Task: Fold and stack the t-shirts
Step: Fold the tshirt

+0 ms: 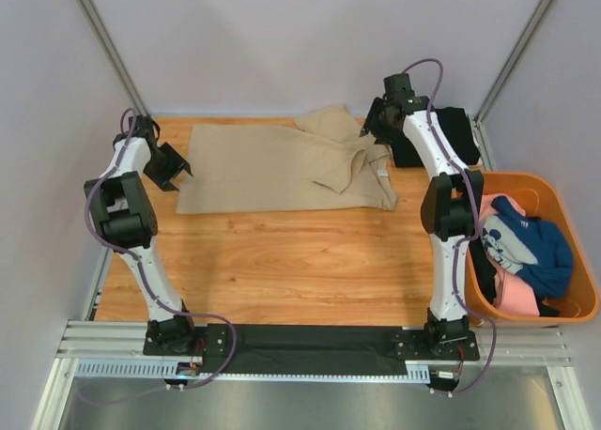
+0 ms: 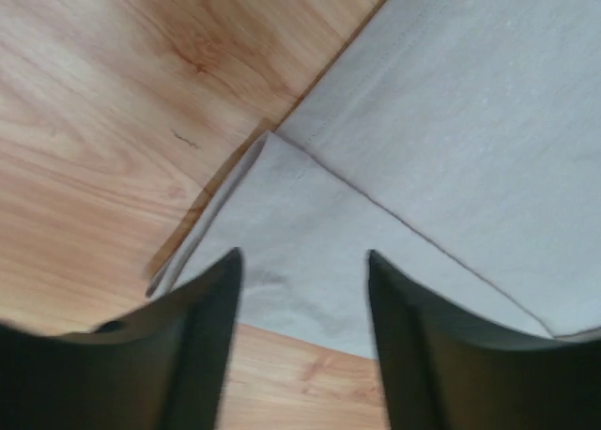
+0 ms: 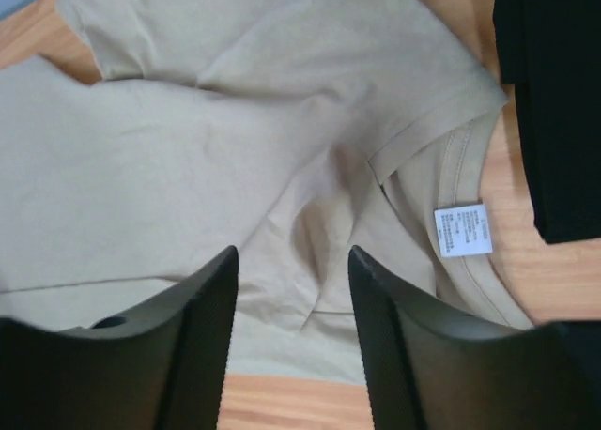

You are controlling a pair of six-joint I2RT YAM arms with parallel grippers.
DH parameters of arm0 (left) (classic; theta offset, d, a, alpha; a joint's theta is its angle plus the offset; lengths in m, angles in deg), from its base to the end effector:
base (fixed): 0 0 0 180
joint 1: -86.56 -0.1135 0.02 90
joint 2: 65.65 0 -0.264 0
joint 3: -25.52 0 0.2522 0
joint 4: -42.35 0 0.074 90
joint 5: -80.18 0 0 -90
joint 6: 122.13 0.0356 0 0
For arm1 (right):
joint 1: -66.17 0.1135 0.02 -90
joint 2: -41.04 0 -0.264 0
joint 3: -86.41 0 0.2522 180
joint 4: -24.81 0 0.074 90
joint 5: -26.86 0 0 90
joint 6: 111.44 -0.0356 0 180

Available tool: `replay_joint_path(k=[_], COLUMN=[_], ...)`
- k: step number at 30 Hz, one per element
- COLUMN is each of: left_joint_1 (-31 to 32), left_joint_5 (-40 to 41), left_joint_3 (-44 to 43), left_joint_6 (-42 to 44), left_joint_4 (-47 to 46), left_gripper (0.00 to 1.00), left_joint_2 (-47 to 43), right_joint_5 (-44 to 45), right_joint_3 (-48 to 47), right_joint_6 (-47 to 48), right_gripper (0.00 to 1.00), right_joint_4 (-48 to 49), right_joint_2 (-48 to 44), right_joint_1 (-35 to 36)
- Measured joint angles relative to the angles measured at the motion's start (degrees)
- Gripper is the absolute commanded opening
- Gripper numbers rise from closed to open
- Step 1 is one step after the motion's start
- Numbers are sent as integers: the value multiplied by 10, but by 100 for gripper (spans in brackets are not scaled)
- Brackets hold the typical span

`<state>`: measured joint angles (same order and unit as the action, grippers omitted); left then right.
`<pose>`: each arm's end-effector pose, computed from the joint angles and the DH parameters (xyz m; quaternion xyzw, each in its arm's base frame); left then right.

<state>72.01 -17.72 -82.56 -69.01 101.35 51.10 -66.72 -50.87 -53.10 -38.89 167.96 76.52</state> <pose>0.4171 0.1032 0.2102 -0.4127 0.8876 -0.1037 0.1764 0.4837 0.0906 0.2821 0.1658 0.9343 0.1404 0.2828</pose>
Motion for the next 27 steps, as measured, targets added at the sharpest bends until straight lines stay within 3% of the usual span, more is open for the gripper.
replay_joint_path(k=[2, 5, 9, 14, 17, 21, 27], left_joint_1=[3, 12, 21, 7, -4, -5, -5], left_joint_5=[-10, -11, 3, 33, 41, 43, 42], left_joint_3=[-3, 16, 109, 286, 347, 405, 455], left_joint_6=[6, 11, 11, -13, -30, -53, -78], left_joint_4=[4, 7, -5, -59, -83, -134, -177], left_gripper=[84, 86, 84, 84, 82, 82, 82], left_joint_2=[12, 1, -80, -274, -340, -346, -337], right_joint_5=[-3, 1, 5, -6, -19, -35, -60], right_joint_3=[-32, -17, 135, 338, 432, 514, 553], right_joint_6=[5, 16, 17, 22, 22, 22, 22], right_gripper=[67, 71, 71, 69, 66, 63, 62], right_joint_4=[-9, -23, -2, 27, 62, 103, 142], right_joint_2=[32, 41, -29, -176, -258, -291, -246], right_joint_1=[-5, -10, -18, -37, -52, -68, -68])
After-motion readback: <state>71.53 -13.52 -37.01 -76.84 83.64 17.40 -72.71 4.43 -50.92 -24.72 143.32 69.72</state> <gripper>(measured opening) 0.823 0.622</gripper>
